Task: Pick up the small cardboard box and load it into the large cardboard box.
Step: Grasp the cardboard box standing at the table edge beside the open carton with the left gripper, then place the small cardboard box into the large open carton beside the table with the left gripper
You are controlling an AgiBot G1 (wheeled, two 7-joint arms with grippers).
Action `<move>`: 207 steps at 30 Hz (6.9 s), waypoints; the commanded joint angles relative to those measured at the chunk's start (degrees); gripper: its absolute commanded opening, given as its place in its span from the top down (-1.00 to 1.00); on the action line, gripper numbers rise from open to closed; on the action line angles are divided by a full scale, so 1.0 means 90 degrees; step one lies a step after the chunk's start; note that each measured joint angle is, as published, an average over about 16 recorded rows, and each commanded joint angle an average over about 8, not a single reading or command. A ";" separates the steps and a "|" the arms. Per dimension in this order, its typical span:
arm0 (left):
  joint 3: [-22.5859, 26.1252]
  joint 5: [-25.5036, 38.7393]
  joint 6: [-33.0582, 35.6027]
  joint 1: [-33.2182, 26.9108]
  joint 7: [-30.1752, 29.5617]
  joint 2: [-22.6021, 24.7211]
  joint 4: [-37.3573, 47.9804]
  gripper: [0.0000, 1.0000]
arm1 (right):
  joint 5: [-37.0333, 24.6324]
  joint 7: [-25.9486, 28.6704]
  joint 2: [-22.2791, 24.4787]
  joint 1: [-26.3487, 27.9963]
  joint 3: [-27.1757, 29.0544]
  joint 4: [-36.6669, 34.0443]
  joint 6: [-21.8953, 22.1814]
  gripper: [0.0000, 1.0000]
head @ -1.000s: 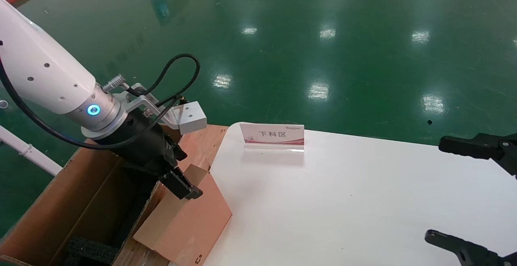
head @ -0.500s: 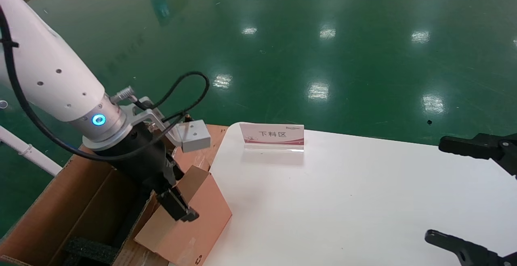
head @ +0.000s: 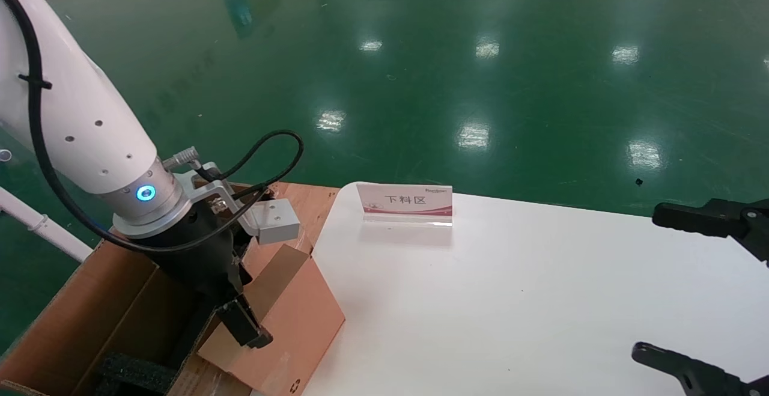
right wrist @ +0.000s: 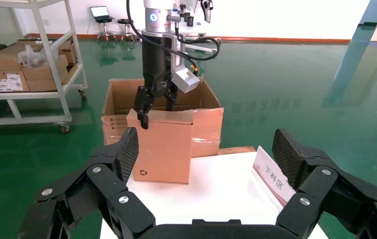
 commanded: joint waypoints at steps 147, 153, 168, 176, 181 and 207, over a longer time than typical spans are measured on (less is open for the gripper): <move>0.4388 -0.0106 -0.0235 -0.3742 0.0489 -0.1608 0.1744 1.00 | 0.0026 -0.0020 0.0014 0.0010 -0.0037 -0.0008 0.0014 -1.00; 0.4405 -0.0013 -0.0525 -0.3579 0.0308 -0.1627 0.1711 1.00 | 0.0028 -0.0021 0.0015 0.0010 -0.0039 -0.0008 0.0015 -1.00; 0.4410 0.0115 -0.1064 -0.3217 -0.0090 -0.1454 0.1658 1.00 | 0.0031 -0.0024 0.0018 0.0011 -0.0045 -0.0008 0.0017 -1.00; 0.4421 0.0149 -0.1220 -0.3041 -0.0157 -0.1347 0.1710 1.00 | 0.0033 -0.0025 0.0019 0.0012 -0.0047 -0.0008 0.0019 -1.00; 0.4434 0.0183 -0.1287 -0.2940 -0.0165 -0.1272 0.1763 1.00 | 0.0034 -0.0026 0.0019 0.0012 -0.0049 -0.0008 0.0019 -1.00; 0.4517 0.0261 -0.1741 -0.2252 -0.0190 -0.1034 0.2096 1.00 | 0.0040 -0.0031 0.0023 0.0014 -0.0058 -0.0008 0.0023 -1.00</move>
